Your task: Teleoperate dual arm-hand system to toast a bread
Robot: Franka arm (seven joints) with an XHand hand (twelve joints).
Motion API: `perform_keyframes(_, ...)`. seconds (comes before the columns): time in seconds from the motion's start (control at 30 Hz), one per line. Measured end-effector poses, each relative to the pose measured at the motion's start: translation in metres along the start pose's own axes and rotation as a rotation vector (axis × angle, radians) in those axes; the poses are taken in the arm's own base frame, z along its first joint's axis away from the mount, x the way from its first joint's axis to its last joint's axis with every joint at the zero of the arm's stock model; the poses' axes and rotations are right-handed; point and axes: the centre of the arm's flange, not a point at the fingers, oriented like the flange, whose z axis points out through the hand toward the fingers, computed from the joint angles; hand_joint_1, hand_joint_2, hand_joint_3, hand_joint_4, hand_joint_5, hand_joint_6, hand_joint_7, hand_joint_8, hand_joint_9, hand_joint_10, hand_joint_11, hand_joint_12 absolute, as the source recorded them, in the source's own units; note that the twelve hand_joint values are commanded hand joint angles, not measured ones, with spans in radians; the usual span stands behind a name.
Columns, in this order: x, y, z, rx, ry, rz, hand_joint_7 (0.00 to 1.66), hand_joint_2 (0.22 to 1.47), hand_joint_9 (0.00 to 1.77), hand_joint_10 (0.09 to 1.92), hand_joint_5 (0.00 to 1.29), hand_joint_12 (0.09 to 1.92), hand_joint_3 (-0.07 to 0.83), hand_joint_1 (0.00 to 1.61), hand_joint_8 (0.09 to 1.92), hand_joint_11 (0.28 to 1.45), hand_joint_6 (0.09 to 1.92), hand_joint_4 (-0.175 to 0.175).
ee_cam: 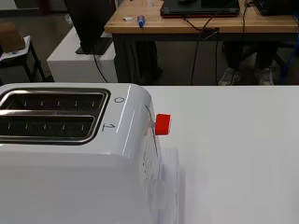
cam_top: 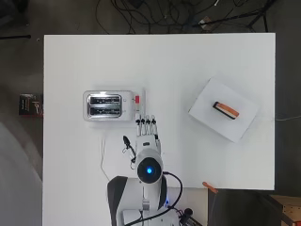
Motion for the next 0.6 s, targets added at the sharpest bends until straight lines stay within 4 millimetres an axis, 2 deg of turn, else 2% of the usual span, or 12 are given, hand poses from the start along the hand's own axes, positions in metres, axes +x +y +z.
perform_keyframes(0.2,-0.033,-0.022,0.026,-0.002,0.042,-0.052,0.37,1.11,0.47,0.09,0.24,0.09,-0.010,0.25,0.09,0.44,0.09,-0.073)
perform_keyframes(0.3,-0.044,-0.012,0.016,0.015,0.023,-0.023,0.36,1.09,0.48,0.09,0.21,0.09,-0.010,0.21,0.09,0.42,0.09,-0.072)
perform_keyframes(0.37,-0.055,0.005,-0.002,0.013,0.014,0.008,0.36,1.09,0.49,0.09,0.20,0.09,-0.009,0.19,0.09,0.42,0.09,-0.068)
perform_keyframes(0.5,-0.098,0.062,-0.036,0.032,-0.014,0.106,0.34,1.08,0.49,0.09,0.16,0.09,-0.006,0.16,0.09,0.44,0.09,-0.077)
perform_keyframes(0.53,-0.110,0.079,-0.037,0.044,-0.015,0.126,0.33,1.07,0.49,0.09,0.16,0.09,-0.007,0.17,0.09,0.44,0.09,-0.079)
perform_keyframes(0.6,-0.134,0.117,-0.026,0.096,-0.026,0.166,0.32,1.06,0.48,0.09,0.16,0.09,-0.011,0.20,0.09,0.44,0.09,-0.081)
